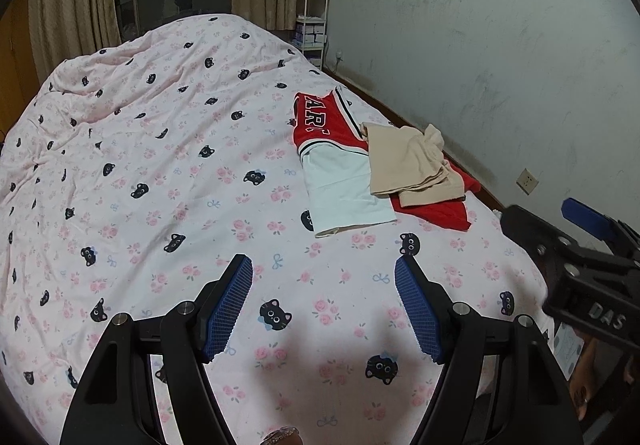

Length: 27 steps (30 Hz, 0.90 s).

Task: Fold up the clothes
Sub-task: 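Reach the right tool to the beige knit garment and close on it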

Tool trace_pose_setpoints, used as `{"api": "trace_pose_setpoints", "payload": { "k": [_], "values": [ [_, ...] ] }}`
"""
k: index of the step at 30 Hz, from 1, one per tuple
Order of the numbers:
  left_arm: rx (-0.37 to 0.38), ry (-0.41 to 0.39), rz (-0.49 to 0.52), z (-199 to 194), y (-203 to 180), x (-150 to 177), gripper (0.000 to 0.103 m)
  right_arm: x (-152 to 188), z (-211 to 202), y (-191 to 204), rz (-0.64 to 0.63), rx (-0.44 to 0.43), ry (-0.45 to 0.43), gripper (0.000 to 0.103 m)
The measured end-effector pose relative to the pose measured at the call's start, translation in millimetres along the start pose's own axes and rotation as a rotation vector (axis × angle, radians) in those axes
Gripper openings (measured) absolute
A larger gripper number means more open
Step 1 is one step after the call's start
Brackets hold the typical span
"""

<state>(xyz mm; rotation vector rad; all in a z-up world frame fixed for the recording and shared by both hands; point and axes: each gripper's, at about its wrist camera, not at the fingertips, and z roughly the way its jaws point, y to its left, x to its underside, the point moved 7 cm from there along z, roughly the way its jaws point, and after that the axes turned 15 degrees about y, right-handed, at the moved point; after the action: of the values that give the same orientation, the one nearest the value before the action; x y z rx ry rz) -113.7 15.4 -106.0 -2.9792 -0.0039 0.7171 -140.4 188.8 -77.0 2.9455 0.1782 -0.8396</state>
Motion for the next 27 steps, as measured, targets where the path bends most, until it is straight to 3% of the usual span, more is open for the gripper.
{"api": "trace_pose_setpoints", "payload": {
  "k": [9,19,27],
  "values": [
    [0.009,0.029,-0.011,27.5,4.1,-12.1,0.069,-24.5,62.8,-6.8,-0.015,-0.004,0.001,0.099],
    [0.024,0.054,-0.026,47.2,9.2,-16.9,0.069,-56.1,137.0,-5.8,-0.039,-0.009,0.073,0.056],
    [0.037,0.078,-0.037,59.2,13.4,-17.3,0.069,-72.4,168.1,-5.6,-0.037,0.037,0.076,0.057]
  ]
}}
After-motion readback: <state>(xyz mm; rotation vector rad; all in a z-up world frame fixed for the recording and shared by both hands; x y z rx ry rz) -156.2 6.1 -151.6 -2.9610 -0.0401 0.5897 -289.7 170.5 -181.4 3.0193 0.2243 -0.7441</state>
